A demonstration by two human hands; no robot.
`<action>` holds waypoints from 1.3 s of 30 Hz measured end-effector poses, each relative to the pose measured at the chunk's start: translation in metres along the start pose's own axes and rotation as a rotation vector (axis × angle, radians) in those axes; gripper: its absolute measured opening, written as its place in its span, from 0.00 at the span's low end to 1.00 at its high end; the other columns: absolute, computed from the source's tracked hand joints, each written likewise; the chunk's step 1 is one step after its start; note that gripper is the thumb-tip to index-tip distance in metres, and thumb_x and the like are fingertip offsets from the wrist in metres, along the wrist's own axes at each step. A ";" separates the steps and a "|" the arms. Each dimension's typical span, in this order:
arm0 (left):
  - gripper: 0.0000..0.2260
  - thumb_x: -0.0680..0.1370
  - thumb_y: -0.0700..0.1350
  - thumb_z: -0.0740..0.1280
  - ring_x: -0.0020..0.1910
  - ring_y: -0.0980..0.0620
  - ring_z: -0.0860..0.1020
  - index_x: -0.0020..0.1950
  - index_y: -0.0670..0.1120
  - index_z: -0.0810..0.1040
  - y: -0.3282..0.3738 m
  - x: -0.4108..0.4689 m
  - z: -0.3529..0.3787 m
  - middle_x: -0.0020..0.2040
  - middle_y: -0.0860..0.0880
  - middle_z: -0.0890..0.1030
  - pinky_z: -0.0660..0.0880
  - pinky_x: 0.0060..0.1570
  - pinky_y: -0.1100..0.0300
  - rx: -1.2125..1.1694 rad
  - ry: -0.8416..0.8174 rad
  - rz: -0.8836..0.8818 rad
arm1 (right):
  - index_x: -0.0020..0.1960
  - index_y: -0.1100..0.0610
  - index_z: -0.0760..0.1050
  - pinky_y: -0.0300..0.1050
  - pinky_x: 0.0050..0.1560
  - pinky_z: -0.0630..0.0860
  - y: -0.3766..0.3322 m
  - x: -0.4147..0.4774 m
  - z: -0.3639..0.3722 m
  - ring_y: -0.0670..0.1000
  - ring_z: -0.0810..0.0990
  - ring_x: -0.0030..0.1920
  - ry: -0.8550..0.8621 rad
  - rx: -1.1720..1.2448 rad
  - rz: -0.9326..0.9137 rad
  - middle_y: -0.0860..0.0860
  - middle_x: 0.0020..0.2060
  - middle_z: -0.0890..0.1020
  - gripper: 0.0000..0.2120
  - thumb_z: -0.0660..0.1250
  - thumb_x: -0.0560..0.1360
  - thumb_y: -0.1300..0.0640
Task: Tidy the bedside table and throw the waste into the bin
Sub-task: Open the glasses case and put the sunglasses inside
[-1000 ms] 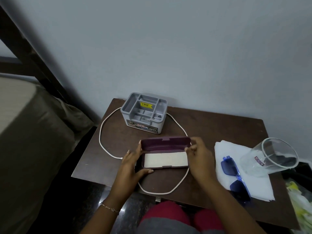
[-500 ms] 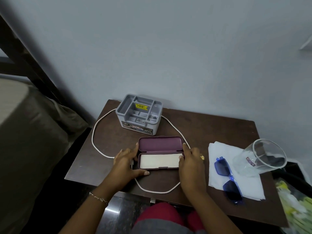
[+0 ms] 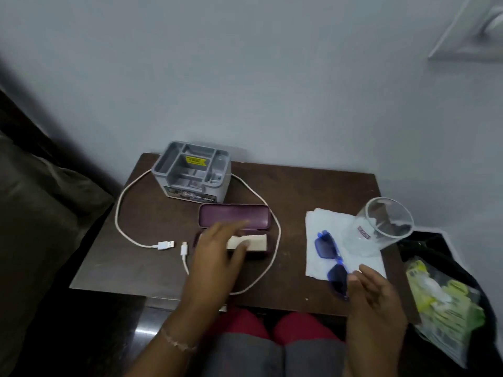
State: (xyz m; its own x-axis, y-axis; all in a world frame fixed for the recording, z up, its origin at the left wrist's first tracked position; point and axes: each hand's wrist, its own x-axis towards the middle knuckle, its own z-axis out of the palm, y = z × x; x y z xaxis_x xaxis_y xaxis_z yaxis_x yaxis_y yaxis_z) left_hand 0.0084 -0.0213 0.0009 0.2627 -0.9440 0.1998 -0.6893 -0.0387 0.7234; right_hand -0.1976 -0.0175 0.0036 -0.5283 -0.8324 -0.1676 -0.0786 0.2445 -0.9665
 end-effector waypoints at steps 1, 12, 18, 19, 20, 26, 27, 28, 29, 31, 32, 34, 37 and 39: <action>0.13 0.74 0.44 0.67 0.51 0.55 0.76 0.58 0.50 0.79 0.015 0.008 0.014 0.51 0.54 0.79 0.69 0.53 0.70 -0.070 -0.050 0.014 | 0.52 0.56 0.76 0.21 0.39 0.72 0.004 0.006 -0.010 0.31 0.78 0.37 0.005 -0.030 0.007 0.56 0.46 0.81 0.11 0.68 0.73 0.67; 0.16 0.79 0.39 0.60 0.64 0.48 0.72 0.67 0.42 0.73 0.057 0.054 0.127 0.66 0.44 0.73 0.62 0.58 0.69 -0.087 -0.456 -0.106 | 0.49 0.54 0.79 0.41 0.44 0.71 0.039 0.029 -0.035 0.50 0.79 0.46 -0.211 -0.178 0.174 0.55 0.48 0.81 0.08 0.69 0.72 0.64; 0.12 0.79 0.39 0.62 0.58 0.53 0.73 0.60 0.44 0.79 0.053 0.048 0.125 0.56 0.47 0.76 0.60 0.51 0.76 -0.124 -0.442 -0.100 | 0.39 0.46 0.79 0.45 0.43 0.77 0.052 0.039 -0.038 0.54 0.81 0.48 -0.174 -0.173 0.150 0.55 0.44 0.83 0.13 0.69 0.73 0.65; 0.12 0.79 0.40 0.62 0.56 0.55 0.73 0.60 0.45 0.79 0.055 0.046 0.119 0.55 0.49 0.76 0.61 0.51 0.74 -0.131 -0.435 -0.095 | 0.36 0.45 0.80 0.47 0.45 0.79 0.052 0.040 -0.038 0.55 0.81 0.47 -0.171 -0.160 0.154 0.55 0.44 0.83 0.15 0.69 0.72 0.65; 0.11 0.79 0.41 0.62 0.53 0.57 0.73 0.59 0.45 0.79 0.057 0.044 0.112 0.53 0.52 0.76 0.64 0.50 0.72 -0.156 -0.431 -0.101 | 0.35 0.44 0.81 0.46 0.47 0.79 0.049 0.039 -0.037 0.55 0.82 0.47 -0.175 -0.144 0.160 0.55 0.44 0.83 0.17 0.69 0.72 0.65; 0.04 0.77 0.42 0.66 0.38 0.62 0.78 0.48 0.48 0.80 0.028 0.039 0.047 0.41 0.53 0.82 0.71 0.40 0.66 -0.310 -0.198 -0.240 | 0.45 0.50 0.80 0.44 0.50 0.76 0.010 0.025 -0.003 0.50 0.82 0.48 -0.352 -0.108 0.040 0.51 0.46 0.83 0.08 0.67 0.74 0.62; 0.03 0.76 0.42 0.66 0.35 0.65 0.77 0.45 0.49 0.79 0.020 0.039 0.034 0.39 0.54 0.81 0.71 0.37 0.68 -0.291 -0.150 -0.257 | 0.47 0.51 0.81 0.42 0.49 0.76 0.004 0.024 0.008 0.48 0.81 0.47 -0.390 -0.129 0.013 0.50 0.46 0.83 0.07 0.66 0.75 0.61; 0.04 0.76 0.42 0.67 0.33 0.66 0.77 0.43 0.49 0.79 0.011 0.039 0.021 0.37 0.54 0.81 0.70 0.35 0.70 -0.282 -0.105 -0.287 | 0.48 0.52 0.81 0.41 0.49 0.76 -0.001 0.024 0.021 0.47 0.81 0.47 -0.431 -0.159 -0.012 0.49 0.46 0.83 0.07 0.66 0.75 0.61; 0.04 0.76 0.41 0.67 0.31 0.66 0.76 0.41 0.47 0.79 0.004 0.038 0.008 0.36 0.53 0.81 0.70 0.32 0.72 -0.296 -0.066 -0.326 | 0.49 0.52 0.82 0.42 0.49 0.76 -0.004 0.024 0.033 0.47 0.81 0.47 -0.475 -0.193 -0.040 0.49 0.46 0.83 0.07 0.65 0.75 0.60; 0.04 0.76 0.42 0.67 0.29 0.63 0.76 0.43 0.43 0.80 -0.010 0.035 -0.012 0.34 0.50 0.80 0.70 0.30 0.72 -0.315 -0.026 -0.423 | 0.50 0.54 0.82 0.44 0.52 0.77 -0.009 0.026 0.058 0.47 0.82 0.46 -0.559 -0.242 -0.072 0.49 0.45 0.84 0.08 0.65 0.75 0.60; 0.05 0.76 0.42 0.67 0.29 0.60 0.76 0.43 0.42 0.80 -0.017 0.032 -0.018 0.32 0.49 0.79 0.70 0.30 0.69 -0.307 -0.024 -0.465 | 0.50 0.55 0.82 0.45 0.52 0.78 -0.010 0.028 0.068 0.48 0.82 0.46 -0.600 -0.262 -0.074 0.49 0.45 0.84 0.08 0.65 0.76 0.61; 0.06 0.75 0.43 0.68 0.30 0.52 0.74 0.40 0.42 0.80 -0.032 0.027 -0.027 0.31 0.46 0.78 0.70 0.32 0.62 -0.267 -0.036 -0.526 | 0.52 0.57 0.82 0.41 0.51 0.76 -0.011 0.028 0.085 0.48 0.80 0.46 -0.668 -0.330 -0.096 0.51 0.44 0.83 0.09 0.65 0.76 0.62; 0.09 0.74 0.46 0.70 0.31 0.49 0.75 0.36 0.43 0.81 -0.049 0.022 -0.030 0.32 0.42 0.80 0.73 0.39 0.54 -0.162 -0.063 -0.573 | 0.51 0.61 0.82 0.38 0.48 0.72 -0.008 0.027 0.097 0.48 0.78 0.44 -0.713 -0.445 -0.187 0.52 0.42 0.82 0.09 0.64 0.76 0.64; 0.09 0.74 0.46 0.70 0.31 0.49 0.76 0.34 0.46 0.80 -0.053 0.020 -0.029 0.32 0.43 0.81 0.72 0.37 0.57 -0.098 -0.090 -0.571 | 0.48 0.61 0.83 0.38 0.46 0.71 -0.005 0.028 0.101 0.48 0.78 0.43 -0.724 -0.515 -0.224 0.52 0.42 0.82 0.09 0.64 0.75 0.64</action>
State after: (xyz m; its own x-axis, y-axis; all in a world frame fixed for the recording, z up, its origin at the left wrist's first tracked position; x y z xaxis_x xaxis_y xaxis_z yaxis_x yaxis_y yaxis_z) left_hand 0.0703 -0.0287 -0.0144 0.5125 -0.8070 -0.2935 -0.3885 -0.5227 0.7589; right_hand -0.1267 -0.0926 -0.0159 0.1903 -0.9529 -0.2360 -0.5741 0.0870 -0.8142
